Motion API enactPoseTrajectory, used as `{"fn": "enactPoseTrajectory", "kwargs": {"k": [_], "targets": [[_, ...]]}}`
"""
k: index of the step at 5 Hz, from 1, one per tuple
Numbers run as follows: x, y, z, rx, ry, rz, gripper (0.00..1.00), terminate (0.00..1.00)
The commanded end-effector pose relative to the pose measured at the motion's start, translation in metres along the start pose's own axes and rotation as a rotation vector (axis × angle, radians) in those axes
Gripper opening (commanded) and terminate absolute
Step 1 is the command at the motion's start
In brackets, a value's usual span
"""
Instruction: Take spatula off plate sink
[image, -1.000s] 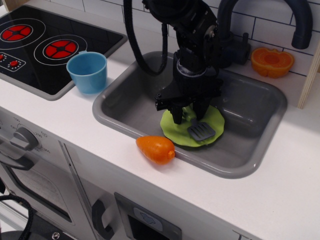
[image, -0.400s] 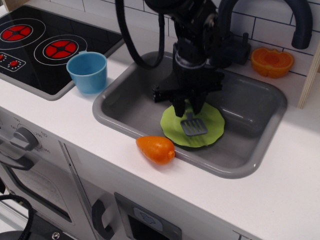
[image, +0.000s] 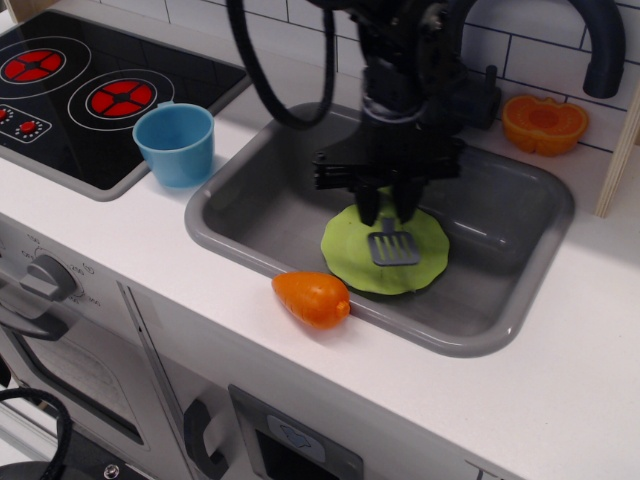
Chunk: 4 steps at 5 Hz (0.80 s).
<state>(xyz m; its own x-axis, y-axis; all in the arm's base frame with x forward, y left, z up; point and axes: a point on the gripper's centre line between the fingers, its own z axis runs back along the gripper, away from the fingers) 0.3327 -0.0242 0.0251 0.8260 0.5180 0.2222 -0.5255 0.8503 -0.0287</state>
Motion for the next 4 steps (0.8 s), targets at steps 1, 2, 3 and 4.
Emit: {"fn": "enactPoseTrajectory", "kwargs": {"k": [1,2,3,4], "targets": [[-0.019,-0.027,0.011,-0.130,-0.032,-0.374,0.00,0.00],[-0.028,-0.033,0.009,-0.145,-0.025,-0.455,0.00,0.00],[-0.036,-0.038,0.004,-0.154,-0.006,-0.483,0.00,0.00],[-0.042,-0.040,-0.001,-0.158,0.025,-0.490,0.00,0.00]]}}
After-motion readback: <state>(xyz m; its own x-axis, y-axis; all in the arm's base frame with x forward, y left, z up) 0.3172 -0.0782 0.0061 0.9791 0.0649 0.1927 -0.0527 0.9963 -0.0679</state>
